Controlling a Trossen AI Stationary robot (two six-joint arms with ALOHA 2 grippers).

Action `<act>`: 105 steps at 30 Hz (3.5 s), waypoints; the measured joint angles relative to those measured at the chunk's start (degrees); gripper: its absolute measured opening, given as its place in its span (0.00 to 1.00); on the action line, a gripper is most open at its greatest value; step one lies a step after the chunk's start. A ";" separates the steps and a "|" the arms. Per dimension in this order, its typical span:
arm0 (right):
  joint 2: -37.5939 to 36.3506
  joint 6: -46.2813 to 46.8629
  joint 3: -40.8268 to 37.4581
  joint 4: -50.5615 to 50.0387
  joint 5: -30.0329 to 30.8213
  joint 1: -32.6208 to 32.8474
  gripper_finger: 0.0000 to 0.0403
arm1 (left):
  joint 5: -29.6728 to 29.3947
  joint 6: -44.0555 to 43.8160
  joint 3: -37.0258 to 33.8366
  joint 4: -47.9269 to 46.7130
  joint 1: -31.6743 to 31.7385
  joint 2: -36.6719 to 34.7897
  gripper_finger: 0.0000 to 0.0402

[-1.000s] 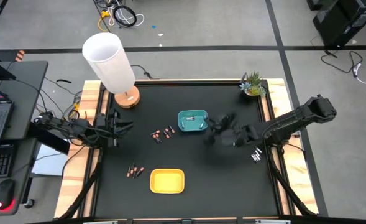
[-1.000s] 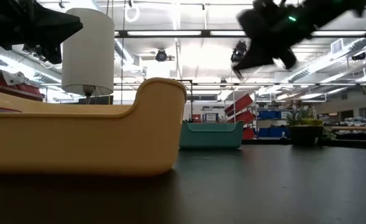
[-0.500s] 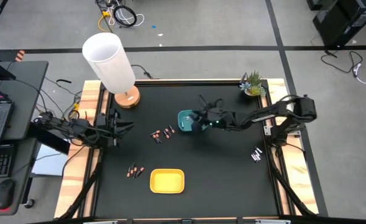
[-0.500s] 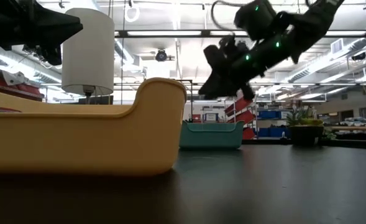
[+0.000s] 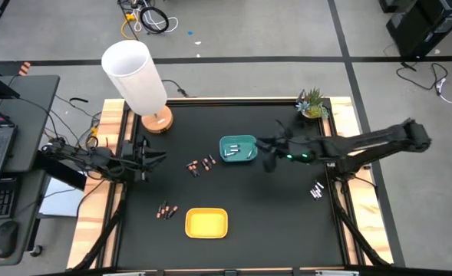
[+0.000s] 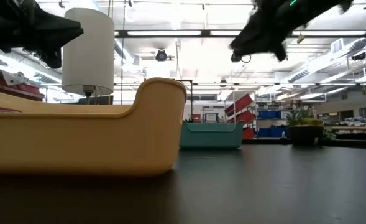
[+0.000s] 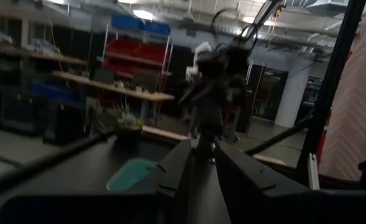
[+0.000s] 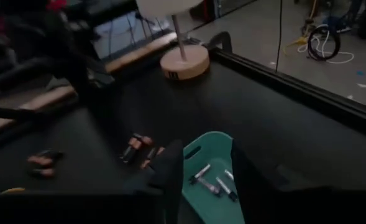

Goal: Sort batteries
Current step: Put the black battery into the yellow bin

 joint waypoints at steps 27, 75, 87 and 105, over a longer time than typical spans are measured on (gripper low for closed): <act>35.78 -10.46 24.15 8.50 -10.15 6.67 0.27 | -0.85 -10.70 4.31 -15.83 -0.01 4.14 0.22; 29.58 -34.25 3.43 36.35 -1.12 6.38 0.20 | 11.26 -12.00 27.89 -23.08 16.86 64.13 0.21; 28.73 -31.58 -5.03 44.26 -0.14 8.96 0.20 | 17.84 -12.22 29.35 -20.05 25.30 74.14 0.20; 28.42 -31.56 -5.56 46.59 1.96 11.45 0.20 | 23.56 -11.82 29.48 -12.12 26.40 82.73 0.20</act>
